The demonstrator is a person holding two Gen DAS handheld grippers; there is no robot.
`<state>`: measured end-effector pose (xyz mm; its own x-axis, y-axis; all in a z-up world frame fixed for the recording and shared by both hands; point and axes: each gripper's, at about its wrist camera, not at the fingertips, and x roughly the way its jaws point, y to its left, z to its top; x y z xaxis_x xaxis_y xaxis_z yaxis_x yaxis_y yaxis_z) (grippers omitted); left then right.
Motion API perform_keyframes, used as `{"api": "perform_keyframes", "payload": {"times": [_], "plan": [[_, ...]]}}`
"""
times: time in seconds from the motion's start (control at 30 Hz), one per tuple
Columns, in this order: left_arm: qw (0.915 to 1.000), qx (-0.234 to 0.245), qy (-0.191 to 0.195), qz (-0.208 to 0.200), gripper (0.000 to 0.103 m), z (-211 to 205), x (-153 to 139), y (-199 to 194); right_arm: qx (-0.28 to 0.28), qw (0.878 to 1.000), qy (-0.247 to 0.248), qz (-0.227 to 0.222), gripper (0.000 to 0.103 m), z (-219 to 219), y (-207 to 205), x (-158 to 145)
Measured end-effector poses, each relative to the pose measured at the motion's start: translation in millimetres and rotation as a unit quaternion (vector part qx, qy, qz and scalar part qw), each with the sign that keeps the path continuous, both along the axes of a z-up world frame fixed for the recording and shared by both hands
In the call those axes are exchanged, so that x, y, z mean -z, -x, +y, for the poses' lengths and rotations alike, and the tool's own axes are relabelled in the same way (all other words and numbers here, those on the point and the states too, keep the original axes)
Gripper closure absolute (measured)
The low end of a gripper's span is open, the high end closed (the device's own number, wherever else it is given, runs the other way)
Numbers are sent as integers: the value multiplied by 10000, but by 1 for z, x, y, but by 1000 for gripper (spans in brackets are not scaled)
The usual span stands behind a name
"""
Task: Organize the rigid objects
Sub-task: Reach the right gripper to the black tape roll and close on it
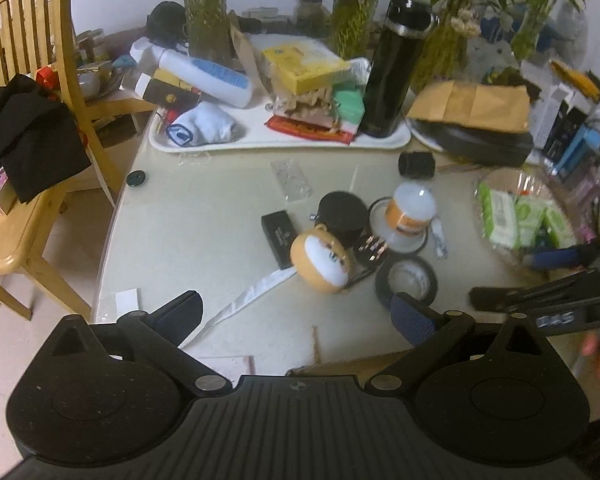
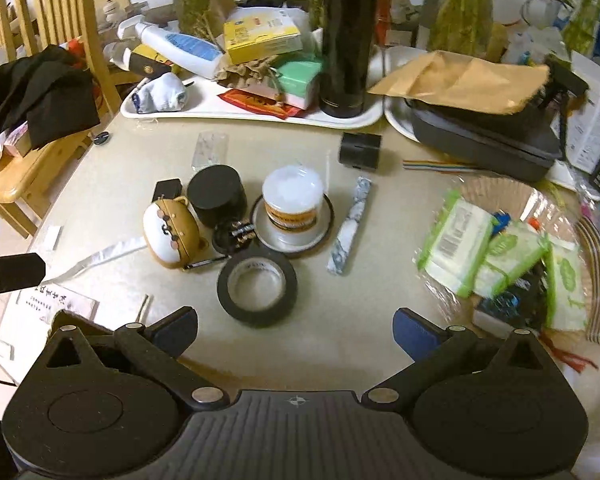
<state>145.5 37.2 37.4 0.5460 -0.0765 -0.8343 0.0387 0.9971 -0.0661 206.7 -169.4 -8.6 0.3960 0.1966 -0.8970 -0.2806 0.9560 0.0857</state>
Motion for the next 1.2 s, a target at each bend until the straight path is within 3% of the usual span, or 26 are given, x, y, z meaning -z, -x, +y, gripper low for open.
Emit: {"api": "perform_keyframes", "payload": {"times": [0.2, 0.83, 0.93, 1.03, 1.13, 1.2], "plan": [[9999, -80, 84, 36, 1, -3, -1, -8, -14, 9997, 186, 130, 0, 11, -18, 15], [9992, -315, -242, 66, 1, 13, 0, -9, -220, 9978, 240, 577, 1, 55, -59, 73], [9990, -357, -257, 74, 1, 14, 2, -9, -55, 9968, 210, 763, 9, 53, -66, 83], [9989, -380, -269, 82, 1, 14, 3, -10, -1, 9966, 112, 816, 10, 50, -66, 91], [9991, -324, -268, 23, 1, 12, 2, -11, -56, 9961, 57, 873, 27, 52, -65, 98], [9991, -303, -291, -2, 1, 10, 3, -11, 10, 9964, 73, 844, 27, 53, -64, 98]]}}
